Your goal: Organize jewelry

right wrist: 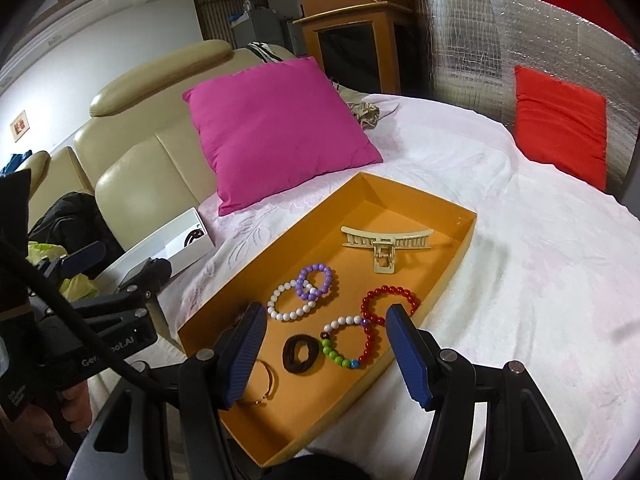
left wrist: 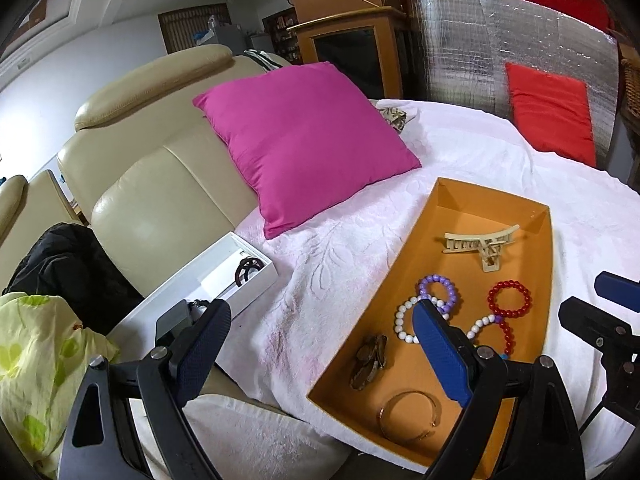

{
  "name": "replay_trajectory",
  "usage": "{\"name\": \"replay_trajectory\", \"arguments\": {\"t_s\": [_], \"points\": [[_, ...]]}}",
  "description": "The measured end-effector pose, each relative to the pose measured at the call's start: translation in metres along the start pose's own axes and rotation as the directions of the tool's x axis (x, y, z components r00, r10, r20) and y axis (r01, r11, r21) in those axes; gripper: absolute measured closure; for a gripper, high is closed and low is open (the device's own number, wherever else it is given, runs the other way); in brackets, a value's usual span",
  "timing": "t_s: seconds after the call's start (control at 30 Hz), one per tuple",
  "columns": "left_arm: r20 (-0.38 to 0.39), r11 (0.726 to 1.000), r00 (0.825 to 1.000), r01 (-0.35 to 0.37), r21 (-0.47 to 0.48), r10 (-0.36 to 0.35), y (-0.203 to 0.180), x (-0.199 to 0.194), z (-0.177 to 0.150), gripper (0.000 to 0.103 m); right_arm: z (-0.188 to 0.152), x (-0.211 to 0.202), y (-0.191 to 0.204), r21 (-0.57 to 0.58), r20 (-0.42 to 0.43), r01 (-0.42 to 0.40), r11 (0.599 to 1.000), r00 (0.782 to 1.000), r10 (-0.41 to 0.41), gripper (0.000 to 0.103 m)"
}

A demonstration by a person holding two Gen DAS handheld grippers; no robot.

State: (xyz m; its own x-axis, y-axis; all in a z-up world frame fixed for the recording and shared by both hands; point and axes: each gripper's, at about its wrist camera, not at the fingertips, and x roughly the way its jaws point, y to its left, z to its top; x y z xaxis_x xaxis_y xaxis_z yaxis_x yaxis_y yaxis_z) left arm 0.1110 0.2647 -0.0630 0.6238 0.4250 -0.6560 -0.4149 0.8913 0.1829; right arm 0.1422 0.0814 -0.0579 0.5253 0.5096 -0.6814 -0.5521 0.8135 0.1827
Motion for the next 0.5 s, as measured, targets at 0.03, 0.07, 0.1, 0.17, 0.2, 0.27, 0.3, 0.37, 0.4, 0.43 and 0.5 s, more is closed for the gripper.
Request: {"name": "replay_trajectory", "arguments": {"t_s": [0.03,0.07,0.1,0.17,0.2,0.27,0.3,0.37,0.4,0.43,0.5], "points": [[-0.003,1.0,1.0,0.002,-0.003,-0.002,0.001,0.002,0.001,0.011,0.001,0.003,0.001,-0.004,-0.002,0.003,1.0,1.0,-0.003,0.037],[-0.004,1.0,1.0,0.008,-0.007,-0.008,0.002,0.005,0.001,0.011,0.002,0.006,0.001,-0.007,-0.003,0.006,1.0,1.0,-0.006,0.037],[-0.004,1.0,1.0,0.008,-0.009,-0.008,0.002,0.006,0.001,0.011,0.003,0.008,0.002,-0.01,-0.002,0.01,1.0,1.0,-0.01,0.037],[-0.008,1.0,1.0,0.009,-0.012,-0.009,0.002,0.01,0.002,0.011,0.004,0.013,0.003,-0.017,-0.005,0.015,1.0,1.0,-0.015,0.037],[-0.009,1.0,1.0,0.014,-0.012,-0.014,0.002,0.011,0.002,0.011,0.005,0.015,0.004,-0.02,-0.008,0.015,1.0,1.0,-0.015,0.037],[-0.01,1.0,1.0,0.006,-0.008,-0.006,0.002,0.014,0.003,0.011,0.007,0.019,0.004,-0.023,-0.011,0.014,1.0,1.0,-0.014,0.037],[-0.012,1.0,1.0,0.006,-0.008,-0.006,0.002,0.015,0.003,0.011,0.007,0.021,0.004,-0.023,-0.012,0.012,1.0,1.0,-0.012,0.037],[-0.012,1.0,1.0,0.001,-0.01,-0.001,0.003,0.016,0.003,0.011,0.008,0.024,0.005,-0.022,-0.017,0.003,1.0,1.0,-0.004,0.037],[-0.011,1.0,1.0,-0.008,-0.012,0.008,0.003,0.016,0.003,0.011,0.009,0.026,0.005,-0.024,-0.018,0.0,1.0,1.0,-0.001,0.037],[-0.009,1.0,1.0,-0.012,-0.013,0.012,0.003,0.016,0.003,0.011,0.009,0.028,0.006,-0.027,-0.019,-0.004,1.0,1.0,0.004,0.037],[-0.001,1.0,1.0,-0.021,-0.01,0.021,0.001,0.013,0.002,0.011,0.009,0.031,0.006,-0.028,-0.021,-0.014,1.0,1.0,0.014,0.037]]}}
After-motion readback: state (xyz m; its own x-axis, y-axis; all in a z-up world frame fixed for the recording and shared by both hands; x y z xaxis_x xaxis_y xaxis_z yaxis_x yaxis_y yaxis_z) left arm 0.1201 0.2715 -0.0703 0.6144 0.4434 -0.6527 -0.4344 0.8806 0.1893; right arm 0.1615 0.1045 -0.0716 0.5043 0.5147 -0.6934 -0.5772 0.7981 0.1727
